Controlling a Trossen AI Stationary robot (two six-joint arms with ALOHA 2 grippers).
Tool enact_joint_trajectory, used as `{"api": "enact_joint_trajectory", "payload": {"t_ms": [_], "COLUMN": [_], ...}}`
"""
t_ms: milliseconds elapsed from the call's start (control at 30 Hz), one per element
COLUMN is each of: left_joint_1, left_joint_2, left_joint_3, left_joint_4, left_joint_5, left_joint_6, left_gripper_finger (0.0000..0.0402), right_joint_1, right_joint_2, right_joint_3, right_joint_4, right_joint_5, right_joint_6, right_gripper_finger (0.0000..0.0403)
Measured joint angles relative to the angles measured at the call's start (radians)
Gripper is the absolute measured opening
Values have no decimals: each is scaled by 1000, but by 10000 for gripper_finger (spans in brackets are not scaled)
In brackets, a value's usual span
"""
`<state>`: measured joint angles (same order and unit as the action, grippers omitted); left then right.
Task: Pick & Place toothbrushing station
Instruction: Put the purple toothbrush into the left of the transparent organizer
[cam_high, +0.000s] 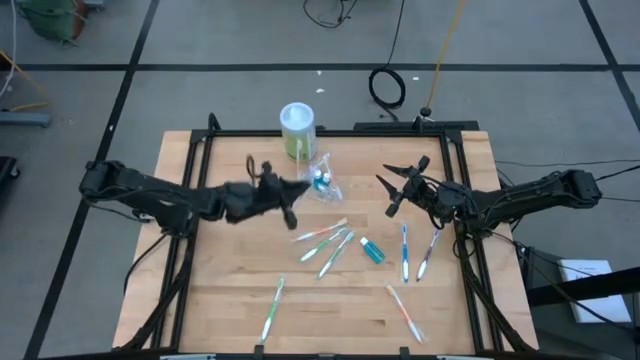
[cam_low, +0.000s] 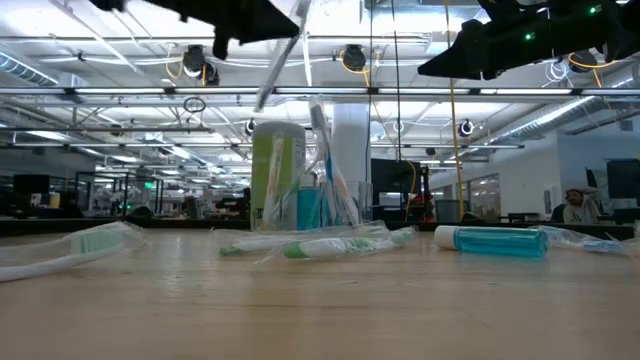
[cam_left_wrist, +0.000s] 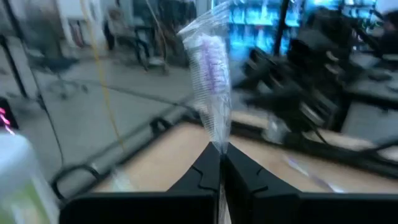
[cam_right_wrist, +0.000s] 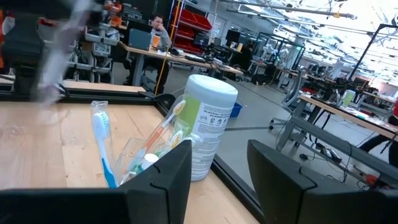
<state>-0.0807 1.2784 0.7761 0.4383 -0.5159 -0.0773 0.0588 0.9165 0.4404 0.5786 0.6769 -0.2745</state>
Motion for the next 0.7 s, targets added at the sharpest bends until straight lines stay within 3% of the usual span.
{"api": "enact_joint_trajectory", "payload": {"t_ms": [100,267,400,533,700], "left_joint_1": [92,217,257,273,272], "left_joint_2": [19,82,152,238,355], "left_joint_3": [0,0,0,0,0], "left_joint_4": [47,46,69,201,371], "left_joint_5": [5,10,11,11,-131], "left_joint_6": [51,12,19,13,42], "left_gripper_finger": [8,2,3,4,3], "right_joint_1": [0,0,0,0,0], "right_joint_2": [0,0,0,0,0], "right_joint_3": [0,0,0,0,0], "right_joint_4": [0,0,-1,-4,-8], "right_joint_5": [0,0,0,0,0], "right_joint_6": [0,0,0,0,17], "right_gripper_finger": [150,147,147,146,146]}}
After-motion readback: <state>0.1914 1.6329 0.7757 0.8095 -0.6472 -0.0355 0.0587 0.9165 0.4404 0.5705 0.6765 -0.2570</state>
